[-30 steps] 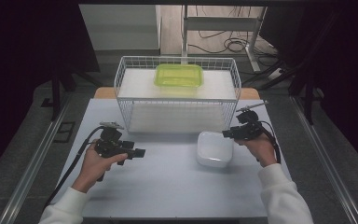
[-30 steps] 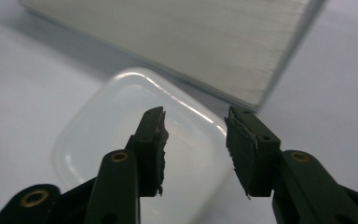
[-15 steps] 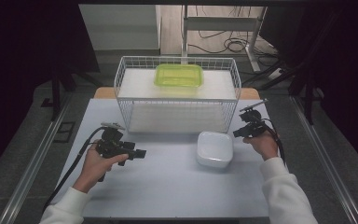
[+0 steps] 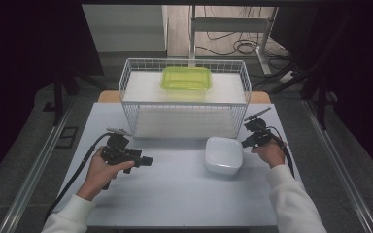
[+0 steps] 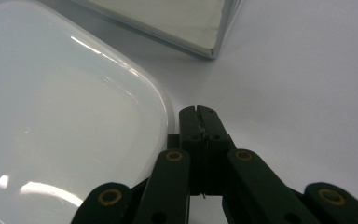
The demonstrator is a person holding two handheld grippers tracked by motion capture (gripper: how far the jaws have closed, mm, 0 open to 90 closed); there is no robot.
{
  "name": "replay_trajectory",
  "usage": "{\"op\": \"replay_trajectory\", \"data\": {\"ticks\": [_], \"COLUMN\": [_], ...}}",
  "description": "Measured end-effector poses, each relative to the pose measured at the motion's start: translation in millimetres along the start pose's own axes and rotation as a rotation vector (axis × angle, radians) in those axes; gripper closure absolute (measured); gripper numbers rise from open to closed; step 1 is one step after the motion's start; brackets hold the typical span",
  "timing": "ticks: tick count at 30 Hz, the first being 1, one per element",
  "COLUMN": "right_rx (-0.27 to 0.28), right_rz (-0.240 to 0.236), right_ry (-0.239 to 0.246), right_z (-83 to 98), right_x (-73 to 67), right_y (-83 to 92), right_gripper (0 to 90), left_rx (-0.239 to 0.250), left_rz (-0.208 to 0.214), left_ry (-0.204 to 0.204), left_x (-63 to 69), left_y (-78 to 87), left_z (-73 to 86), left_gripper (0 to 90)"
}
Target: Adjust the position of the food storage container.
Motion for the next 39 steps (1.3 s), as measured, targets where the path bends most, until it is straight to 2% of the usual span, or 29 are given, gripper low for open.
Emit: {"op": "replay_trajectory", "data": {"ticks": [5,10,18,24,39], "right_rx": [0.001,0.018,0.046,0.057,0.069], "right_rz": [-0.002,-0.027,-0.078,-0.106,-0.184], "right_ry": [-0.003,0.016,0.059,0.080,0.176], "right_z": [0.0,-1.2,-3.3,-5.9,-8.9], "right_x": [-2.6,-15.2,-47.3,-67.0,-116.2], "right_y": [1.0,2.5,4.5,4.3,5.7], "right_gripper": [89.1,89.1,89.1,89.1,89.1], "left_rx": [-0.001,-0.009,-0.013,-0.014,-0.004], "left_rz": [0.005,0.005,0.007,0.005,0.005], "left_ry": [0.000,0.001,0.001,-0.002,0.000], "left_x": [-0.2,-0.3,-0.1,-0.6,-0.7], "left_y": [0.5,0.3,-1.0,0.5,3.1], "left_z": [-0.2,0.3,0.9,0.7,-0.1], "left_gripper": [30.2,30.3,30.4,30.4,30.3]}}
Point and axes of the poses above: each handheld gripper's, and its own axes: y roughly backward along the jaws, z roughly out of its underside, x roughly to its right, the point moved 8 cm from there along -y, roughly forward along the jaws, and after that the axes turned 10 degrees about z, right-handed, at the moved point
